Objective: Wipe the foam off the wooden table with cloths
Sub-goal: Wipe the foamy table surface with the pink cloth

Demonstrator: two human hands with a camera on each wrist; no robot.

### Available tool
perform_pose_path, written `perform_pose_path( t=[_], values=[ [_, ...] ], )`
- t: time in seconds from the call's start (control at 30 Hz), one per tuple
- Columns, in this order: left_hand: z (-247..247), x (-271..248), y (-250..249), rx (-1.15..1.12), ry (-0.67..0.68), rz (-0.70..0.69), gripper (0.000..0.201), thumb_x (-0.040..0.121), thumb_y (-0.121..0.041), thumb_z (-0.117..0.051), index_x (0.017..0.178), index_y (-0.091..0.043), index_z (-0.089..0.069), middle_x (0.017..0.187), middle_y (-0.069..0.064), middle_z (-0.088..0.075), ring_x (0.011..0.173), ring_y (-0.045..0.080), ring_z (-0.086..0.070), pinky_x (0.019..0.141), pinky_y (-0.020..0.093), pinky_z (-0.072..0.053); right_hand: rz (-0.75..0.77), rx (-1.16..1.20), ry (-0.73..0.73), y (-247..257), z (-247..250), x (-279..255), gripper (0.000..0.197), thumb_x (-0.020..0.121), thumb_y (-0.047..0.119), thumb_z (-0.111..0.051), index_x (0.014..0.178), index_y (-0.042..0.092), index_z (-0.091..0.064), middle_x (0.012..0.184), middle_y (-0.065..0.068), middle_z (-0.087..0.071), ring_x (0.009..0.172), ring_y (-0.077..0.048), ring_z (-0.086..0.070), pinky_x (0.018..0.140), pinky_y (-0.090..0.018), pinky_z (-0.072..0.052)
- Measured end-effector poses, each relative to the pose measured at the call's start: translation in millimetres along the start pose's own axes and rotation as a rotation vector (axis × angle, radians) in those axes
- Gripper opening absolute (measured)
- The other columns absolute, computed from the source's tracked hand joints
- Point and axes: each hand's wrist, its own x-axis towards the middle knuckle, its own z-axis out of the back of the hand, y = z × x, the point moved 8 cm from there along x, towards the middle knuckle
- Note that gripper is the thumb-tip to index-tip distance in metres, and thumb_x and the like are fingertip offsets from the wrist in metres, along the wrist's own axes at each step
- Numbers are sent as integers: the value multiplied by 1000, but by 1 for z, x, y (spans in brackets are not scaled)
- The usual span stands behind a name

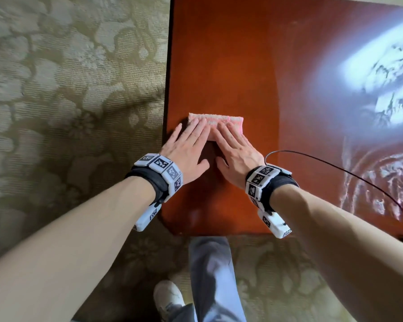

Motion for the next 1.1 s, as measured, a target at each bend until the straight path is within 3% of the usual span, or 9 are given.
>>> perform_pose_path(
  t=[0.27,0.53,0.8,1.1],
  values=[
    [-45,-111,-47,26,62,-27,85,93,-46,-37,159,-12,5,166,4,13,153,17,14,125,45,-3,-9,14,2,49,-45,-116,76,88,31,-45,154,20,-9,162,-4,-10,150,-21,-1,121,-41,-13],
    [-68,-190,-60,46,89,-7,82,95,-49,-33,159,-13,4,167,3,11,153,16,13,125,45,1,34,-2,63,97,-74,-175,72,92,36,-40,154,17,-7,162,-6,-9,149,-24,-1,120,-44,-17],
    [-69,-213,-37,79,90,31,83,94,-51,-32,159,-12,4,167,4,11,153,16,13,125,47,0,39,24,52,130,-84,-171,74,88,40,-33,154,18,-9,161,-5,-11,150,-24,-3,121,-44,-15],
    [-41,-149,6,33,46,69,84,92,-50,-29,158,-10,3,167,6,9,153,16,12,125,46,-1,3,57,16,115,-57,-92,73,92,36,-43,154,21,-8,162,-1,-6,150,-20,2,122,-40,-10]
  ],
)
